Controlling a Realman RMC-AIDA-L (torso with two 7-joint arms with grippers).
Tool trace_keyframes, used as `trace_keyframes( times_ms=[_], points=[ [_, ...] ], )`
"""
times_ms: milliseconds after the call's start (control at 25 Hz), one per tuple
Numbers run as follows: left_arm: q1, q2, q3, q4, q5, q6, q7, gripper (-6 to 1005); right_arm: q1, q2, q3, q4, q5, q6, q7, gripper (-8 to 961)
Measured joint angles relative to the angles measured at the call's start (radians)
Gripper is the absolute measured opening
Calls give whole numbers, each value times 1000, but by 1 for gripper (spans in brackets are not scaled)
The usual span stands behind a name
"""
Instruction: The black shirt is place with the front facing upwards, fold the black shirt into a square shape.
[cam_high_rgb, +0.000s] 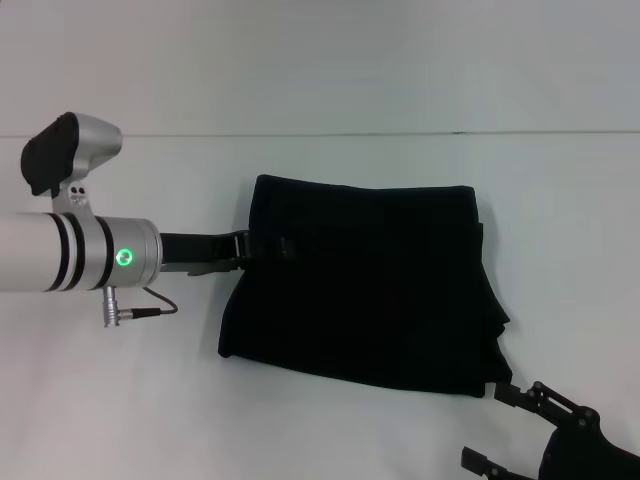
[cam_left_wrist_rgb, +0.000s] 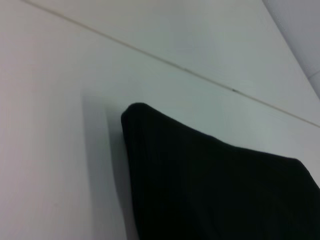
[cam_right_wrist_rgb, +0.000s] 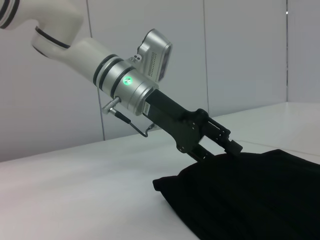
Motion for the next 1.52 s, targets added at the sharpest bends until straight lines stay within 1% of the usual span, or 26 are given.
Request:
trace_keyframes(
  times_ms=[80,440,640,880,1040,1160,1360,1520],
  points=[
    [2,-2,-1,3,1,-8,-4,870,1,0,0,0,0,-2,0,897],
    [3,-2,-3,2,-3,-9,0,438,0,0,3,0,4,-6,0,897],
    [5,-3,-9,3,-7,-9,12,234,0,0,7,0,7,-7,1,897],
    [22,-5,-48,4,-30,-3,24,16,5,0,27,0,8,-7,1,896],
    [50,-5,-65,5,-63,0,31,22,9,0,48,0,10,-8,1,896],
    [86,-9,-89,4,-110,-4,43,27,12,0,65,0,11,-9,1,896],
    [170,-35,-166,5,-212,-8,99,35,20,0,81,0,11,-9,2,896],
    [220,-53,-187,3,-273,1,128,41,26,0,84,0,11,-9,1,896]
  ],
)
